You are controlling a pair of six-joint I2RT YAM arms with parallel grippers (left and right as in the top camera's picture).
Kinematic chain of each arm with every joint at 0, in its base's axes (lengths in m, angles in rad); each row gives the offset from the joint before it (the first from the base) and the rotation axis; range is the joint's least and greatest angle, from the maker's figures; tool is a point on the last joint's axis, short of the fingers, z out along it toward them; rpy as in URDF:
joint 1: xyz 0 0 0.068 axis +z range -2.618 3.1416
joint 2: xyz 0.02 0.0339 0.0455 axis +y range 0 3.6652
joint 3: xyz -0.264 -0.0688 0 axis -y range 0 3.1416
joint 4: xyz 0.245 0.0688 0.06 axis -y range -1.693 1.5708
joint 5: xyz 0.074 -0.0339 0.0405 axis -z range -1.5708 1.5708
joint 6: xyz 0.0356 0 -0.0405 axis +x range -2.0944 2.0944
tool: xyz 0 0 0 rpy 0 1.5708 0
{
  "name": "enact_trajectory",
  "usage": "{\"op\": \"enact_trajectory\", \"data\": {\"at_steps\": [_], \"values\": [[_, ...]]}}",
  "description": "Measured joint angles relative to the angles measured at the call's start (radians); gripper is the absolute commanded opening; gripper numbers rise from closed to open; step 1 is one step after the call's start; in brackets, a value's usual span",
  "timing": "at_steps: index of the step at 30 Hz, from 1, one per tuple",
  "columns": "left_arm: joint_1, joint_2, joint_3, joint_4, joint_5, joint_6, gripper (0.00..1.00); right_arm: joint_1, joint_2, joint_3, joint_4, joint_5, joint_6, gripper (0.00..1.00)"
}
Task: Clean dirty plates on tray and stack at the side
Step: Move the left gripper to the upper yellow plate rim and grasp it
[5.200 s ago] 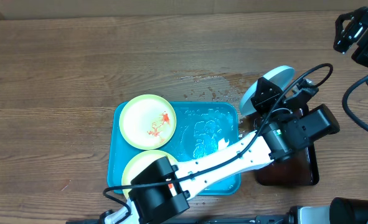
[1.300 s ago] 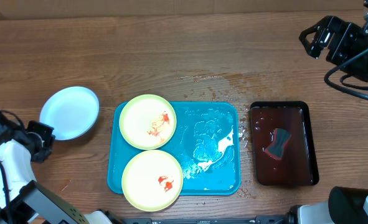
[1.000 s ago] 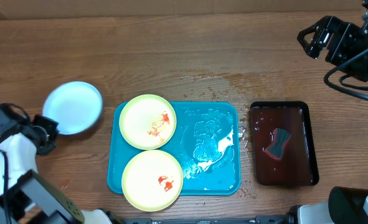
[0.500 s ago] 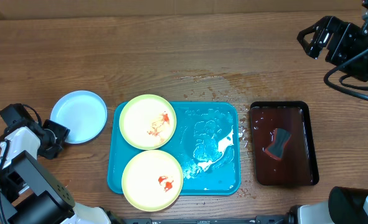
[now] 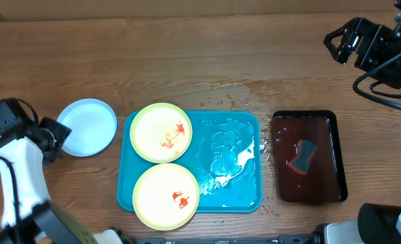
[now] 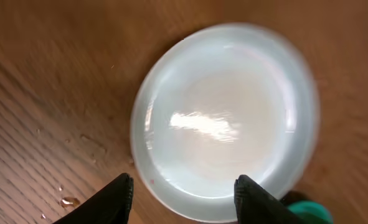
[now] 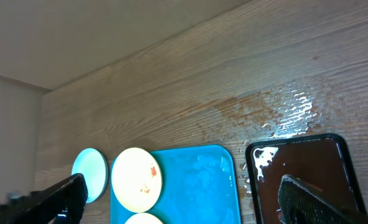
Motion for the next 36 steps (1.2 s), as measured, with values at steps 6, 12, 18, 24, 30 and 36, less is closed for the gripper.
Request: {"op": "enact_trajectory", "data": {"at_steps": [6, 12, 18, 24, 30, 36], "values": [[-0.174, -0.115, 0.020, 0.000, 0.048, 0.203, 0.56, 0.000, 0.000, 0.000, 0.000, 0.000, -0.012, 1.00], [-0.436, -0.061, 0.021, -0.066, 0.074, 0.405, 0.59, 0.000, 0.000, 0.000, 0.000, 0.000, -0.023, 1.00], [-0.618, 0.087, 0.021, -0.090, 0.037, 0.480, 0.58, 0.000, 0.000, 0.000, 0.001, 0.000, -0.027, 1.00], [-0.631, 0.192, 0.021, -0.123, -0.047, 0.468, 0.59, 0.000, -0.001, -0.057, 0.002, 0.000, -0.047, 1.00], [-0.620, 0.192, 0.023, -0.115, -0.082, 0.475, 0.68, 0.000, 0.000, -0.172, 0.003, 0.000, -0.079, 1.00], [-0.620, 0.195, 0.029, -0.105, -0.090, 0.478, 0.72, 0.000, 0.002, -0.266, 0.009, 0.000, -0.105, 1.00]]}}
